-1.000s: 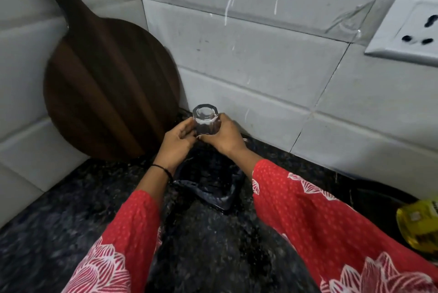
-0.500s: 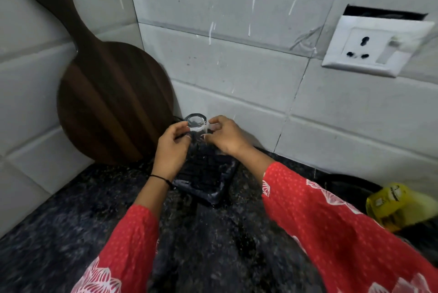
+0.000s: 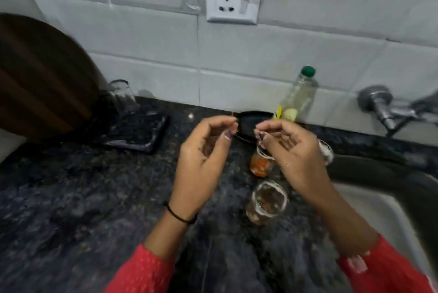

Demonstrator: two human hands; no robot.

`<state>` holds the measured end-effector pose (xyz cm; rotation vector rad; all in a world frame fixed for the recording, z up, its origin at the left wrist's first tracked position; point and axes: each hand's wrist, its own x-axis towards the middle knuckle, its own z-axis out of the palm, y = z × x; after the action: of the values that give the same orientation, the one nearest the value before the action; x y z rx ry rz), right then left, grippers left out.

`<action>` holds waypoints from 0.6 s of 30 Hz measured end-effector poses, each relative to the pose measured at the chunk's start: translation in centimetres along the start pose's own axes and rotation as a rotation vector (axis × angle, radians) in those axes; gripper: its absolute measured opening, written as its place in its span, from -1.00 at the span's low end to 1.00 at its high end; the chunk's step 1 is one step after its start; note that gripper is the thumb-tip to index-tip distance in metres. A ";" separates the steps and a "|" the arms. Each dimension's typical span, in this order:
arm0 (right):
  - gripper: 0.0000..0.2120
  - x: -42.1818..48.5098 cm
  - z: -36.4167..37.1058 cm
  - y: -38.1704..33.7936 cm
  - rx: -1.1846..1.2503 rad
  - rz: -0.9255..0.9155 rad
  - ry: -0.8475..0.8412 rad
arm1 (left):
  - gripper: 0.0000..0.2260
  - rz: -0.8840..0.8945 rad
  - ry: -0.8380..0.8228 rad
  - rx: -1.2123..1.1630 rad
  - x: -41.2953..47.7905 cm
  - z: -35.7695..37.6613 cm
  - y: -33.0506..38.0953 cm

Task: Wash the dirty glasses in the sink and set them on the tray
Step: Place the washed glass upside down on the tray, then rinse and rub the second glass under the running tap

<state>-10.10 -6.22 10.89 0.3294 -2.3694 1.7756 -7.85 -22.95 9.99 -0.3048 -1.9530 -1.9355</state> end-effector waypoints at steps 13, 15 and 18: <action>-0.42 -12.2 -3.3 11.1 0.089 0.272 -0.084 | -0.35 -0.441 -0.158 0.138 -10.8 8.0 -9.8; -0.39 -12.6 -4.3 11.3 0.104 0.260 -0.089 | -0.42 -0.413 -0.101 0.163 -10.9 8.8 -9.0; -0.35 -13.4 -7.9 11.0 0.111 0.200 -0.094 | -0.46 -0.369 -0.079 0.165 -11.3 12.1 -6.5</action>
<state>-0.25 5.38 -0.57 0.1995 -2.4483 2.0275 -1.56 -9.90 -0.34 0.0280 -2.3388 -1.9809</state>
